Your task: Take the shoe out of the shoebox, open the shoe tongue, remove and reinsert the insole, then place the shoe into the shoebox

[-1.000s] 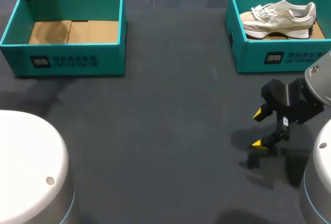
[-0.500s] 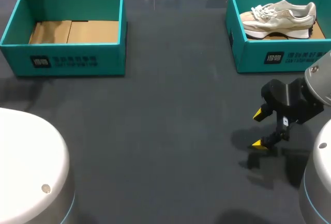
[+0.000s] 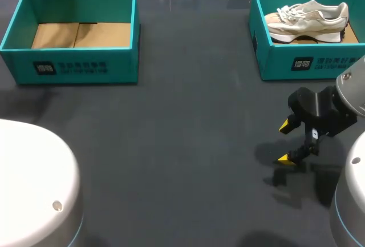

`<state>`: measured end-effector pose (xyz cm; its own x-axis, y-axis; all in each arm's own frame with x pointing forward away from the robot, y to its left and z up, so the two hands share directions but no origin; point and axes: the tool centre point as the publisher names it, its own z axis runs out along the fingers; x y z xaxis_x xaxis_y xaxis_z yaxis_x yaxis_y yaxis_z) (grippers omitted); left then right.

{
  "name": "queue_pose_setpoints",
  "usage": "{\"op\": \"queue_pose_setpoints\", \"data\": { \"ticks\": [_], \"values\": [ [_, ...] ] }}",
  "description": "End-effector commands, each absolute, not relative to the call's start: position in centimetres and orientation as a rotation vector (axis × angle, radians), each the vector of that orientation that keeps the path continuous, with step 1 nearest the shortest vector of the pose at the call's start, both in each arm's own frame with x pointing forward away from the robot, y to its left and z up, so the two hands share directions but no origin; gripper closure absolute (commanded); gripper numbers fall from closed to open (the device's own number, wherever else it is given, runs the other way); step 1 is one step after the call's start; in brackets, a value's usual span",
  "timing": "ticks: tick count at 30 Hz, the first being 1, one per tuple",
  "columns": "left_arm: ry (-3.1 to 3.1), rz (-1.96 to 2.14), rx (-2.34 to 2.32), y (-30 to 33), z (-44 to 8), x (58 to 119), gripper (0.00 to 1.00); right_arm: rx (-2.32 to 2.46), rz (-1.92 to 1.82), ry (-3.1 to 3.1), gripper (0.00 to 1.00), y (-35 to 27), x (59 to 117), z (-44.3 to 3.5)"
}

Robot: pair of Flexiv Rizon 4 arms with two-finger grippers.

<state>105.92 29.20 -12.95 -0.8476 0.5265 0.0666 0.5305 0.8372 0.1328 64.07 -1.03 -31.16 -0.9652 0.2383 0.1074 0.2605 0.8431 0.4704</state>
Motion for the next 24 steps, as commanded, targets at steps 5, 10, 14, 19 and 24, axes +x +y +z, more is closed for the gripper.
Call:
{"op": "queue_pose_setpoints", "data": {
  "ticks": [5,10,14,19,24],
  "values": [
    [-3.009,-0.203,-1.286,29.8,-13.0,103.9,1.0,-0.404,-0.768,-2.976,0.0,-1.1,63.9,-31.1],
    [-2.942,-0.211,-1.42,29.9,-13.1,104.8,1.0,-0.404,-0.768,-2.976,0.0,-1.1,63.9,-31.1],
    [-2.874,-0.269,-1.517,30.6,-13.2,106.2,1.0,-0.404,-0.768,-2.976,0.0,-1.1,63.9,-31.1],
    [-2.658,-0.267,-1.731,31.1,-13.6,108.0,1.0,-0.404,-0.768,-2.976,0.0,-1.1,63.9,-31.1],
    [-2.644,-0.314,-1.716,31.2,-13.6,108.5,1.0,-0.404,-0.768,-2.976,0.0,-1.1,63.9,-31.1]
  ]
}}
